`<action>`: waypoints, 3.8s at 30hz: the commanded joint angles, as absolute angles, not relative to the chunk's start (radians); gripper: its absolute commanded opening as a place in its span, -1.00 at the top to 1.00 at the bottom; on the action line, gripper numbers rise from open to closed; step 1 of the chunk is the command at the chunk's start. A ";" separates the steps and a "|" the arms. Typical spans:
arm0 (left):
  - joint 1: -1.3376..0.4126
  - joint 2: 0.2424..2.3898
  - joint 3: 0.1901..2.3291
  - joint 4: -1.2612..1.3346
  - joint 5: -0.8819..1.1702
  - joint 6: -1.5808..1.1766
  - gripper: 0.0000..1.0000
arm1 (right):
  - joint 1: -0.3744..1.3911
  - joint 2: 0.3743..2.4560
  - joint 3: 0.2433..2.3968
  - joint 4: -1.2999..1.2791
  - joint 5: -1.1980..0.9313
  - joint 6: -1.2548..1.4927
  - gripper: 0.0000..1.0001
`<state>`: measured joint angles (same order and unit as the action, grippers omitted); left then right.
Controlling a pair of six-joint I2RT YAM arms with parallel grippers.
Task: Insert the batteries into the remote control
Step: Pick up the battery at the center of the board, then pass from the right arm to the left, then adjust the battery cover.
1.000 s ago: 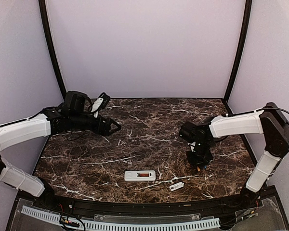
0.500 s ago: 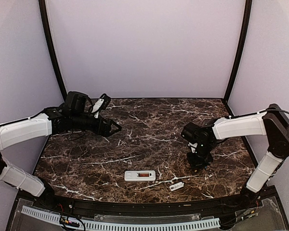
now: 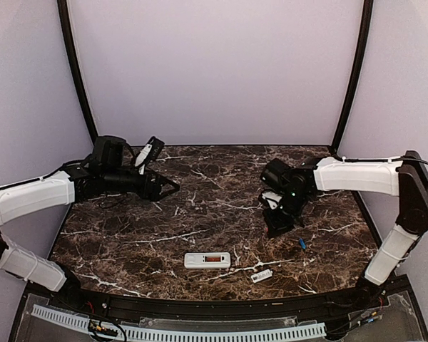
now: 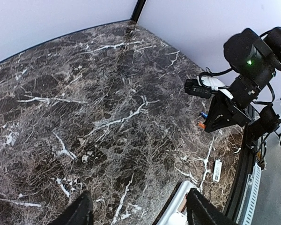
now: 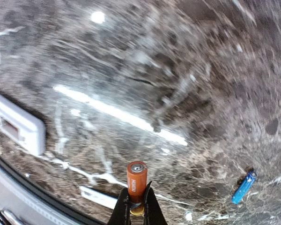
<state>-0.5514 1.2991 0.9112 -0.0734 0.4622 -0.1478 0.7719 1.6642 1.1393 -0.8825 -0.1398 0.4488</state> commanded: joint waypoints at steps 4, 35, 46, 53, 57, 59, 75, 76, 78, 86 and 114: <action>-0.708 1.013 0.699 0.184 0.548 0.371 -0.23 | 0.831 1.653 1.369 -0.868 -0.378 0.332 1.00; -1.036 1.382 0.780 0.284 0.140 1.336 0.33 | 0.971 1.831 1.569 -0.822 -0.674 0.245 1.00; -1.036 1.383 0.781 0.311 0.150 1.290 1.00 | 0.968 1.848 1.571 -0.816 -0.652 0.231 1.00; -1.036 1.351 0.796 0.277 0.099 1.020 1.00 | 0.955 1.787 1.540 -0.770 -0.550 0.273 0.24; -1.037 1.340 0.806 0.204 0.074 0.875 1.00 | 0.942 1.697 1.428 -0.650 -0.519 0.355 0.03; -1.036 1.341 0.806 0.199 0.062 0.824 1.00 | 0.940 1.655 1.365 -0.550 -0.523 0.406 0.01; -1.035 1.382 0.825 0.216 0.057 0.754 1.00 | 0.940 1.579 1.199 -0.293 -0.507 0.549 0.42; -1.035 1.382 0.822 0.215 0.055 0.756 1.00 | 0.940 1.580 1.203 -0.296 -0.507 0.547 0.40; -1.036 1.382 0.821 0.209 0.051 0.759 1.00 | 0.940 1.579 1.209 -0.306 -0.503 0.540 0.34; -1.036 1.381 0.816 0.208 0.051 0.756 1.00 | 0.935 1.560 1.200 -0.291 -0.495 0.543 0.47; -1.035 1.396 0.828 0.137 0.107 0.702 1.00 | 0.920 1.600 1.155 -0.275 -0.547 0.535 1.00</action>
